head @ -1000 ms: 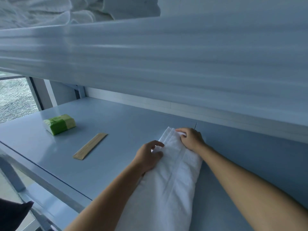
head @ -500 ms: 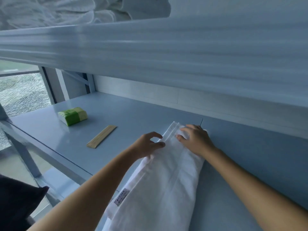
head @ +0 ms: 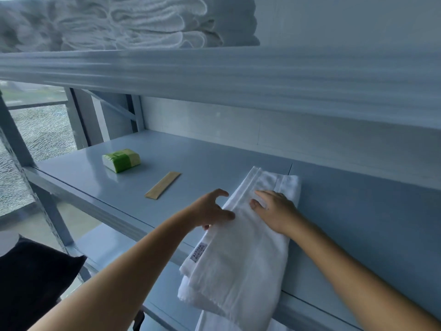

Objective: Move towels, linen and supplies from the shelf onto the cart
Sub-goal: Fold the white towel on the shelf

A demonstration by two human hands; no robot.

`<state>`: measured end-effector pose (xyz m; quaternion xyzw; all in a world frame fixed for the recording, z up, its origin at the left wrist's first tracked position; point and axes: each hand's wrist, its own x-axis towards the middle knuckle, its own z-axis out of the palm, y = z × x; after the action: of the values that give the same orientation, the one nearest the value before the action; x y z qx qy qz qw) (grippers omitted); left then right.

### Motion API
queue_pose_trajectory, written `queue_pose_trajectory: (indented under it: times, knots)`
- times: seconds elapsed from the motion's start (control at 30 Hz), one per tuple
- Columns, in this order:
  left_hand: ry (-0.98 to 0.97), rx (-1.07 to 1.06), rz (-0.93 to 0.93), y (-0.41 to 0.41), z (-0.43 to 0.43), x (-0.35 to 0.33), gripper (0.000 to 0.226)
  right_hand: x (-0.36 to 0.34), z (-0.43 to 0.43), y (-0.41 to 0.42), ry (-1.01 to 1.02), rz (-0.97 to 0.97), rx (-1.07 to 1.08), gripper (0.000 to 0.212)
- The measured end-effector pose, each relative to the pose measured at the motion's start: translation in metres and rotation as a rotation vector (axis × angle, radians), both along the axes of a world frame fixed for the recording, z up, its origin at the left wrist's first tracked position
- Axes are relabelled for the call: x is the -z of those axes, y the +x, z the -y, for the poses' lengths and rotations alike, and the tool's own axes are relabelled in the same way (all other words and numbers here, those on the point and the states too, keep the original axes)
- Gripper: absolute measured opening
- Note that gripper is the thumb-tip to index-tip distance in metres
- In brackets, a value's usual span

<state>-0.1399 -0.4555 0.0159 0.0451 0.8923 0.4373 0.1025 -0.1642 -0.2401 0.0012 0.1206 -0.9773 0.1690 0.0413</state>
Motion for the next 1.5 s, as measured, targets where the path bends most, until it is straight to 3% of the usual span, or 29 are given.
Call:
queue_pose_trajectory:
  times: [0.13,0.27,0.43,0.57,0.8,0.93,1.23,1.43,1.5]
  knots:
    - [0.082,-0.024,-0.041,0.013,0.005,0.007,0.048,0.017,0.014,0.018,0.123,-0.032,-0.046,0.062]
    - [0.213,-0.068,-0.009,0.035,0.016,0.006,0.045,0.017,0.016,0.021,0.11,-0.055,-0.017,0.076]
    - [0.021,0.016,-0.057,0.077,0.032,0.005,0.055,0.019,0.03,0.042,0.087,-0.099,-0.065,0.063]
    - [0.26,-0.125,-0.065,0.095,0.033,0.007,0.044,0.012,0.045,0.054,0.042,-0.098,-0.071,0.064]
    - [-0.253,-0.076,-0.301,0.1,0.036,0.032,0.039,0.027,0.055,0.071,0.089,-0.047,-0.107,0.069]
    - [-0.477,-0.109,-0.423,0.104,0.038,0.036,0.065,0.021,0.05,0.08,0.001,-0.135,-0.067,0.058]
    - [-0.06,-0.077,-0.334,0.092,0.04,0.033,0.063,0.027,0.057,0.084,-0.039,-0.047,0.09,0.055]
    - [-0.309,-0.243,-0.449,0.039,0.116,0.021,0.055,0.021,0.072,0.094,-0.186,-0.032,-0.055,0.051]
    - [-0.278,-0.354,-0.428,0.038,0.134,0.031,0.054,0.021,0.068,0.088,-0.068,-0.106,-0.06,0.051]
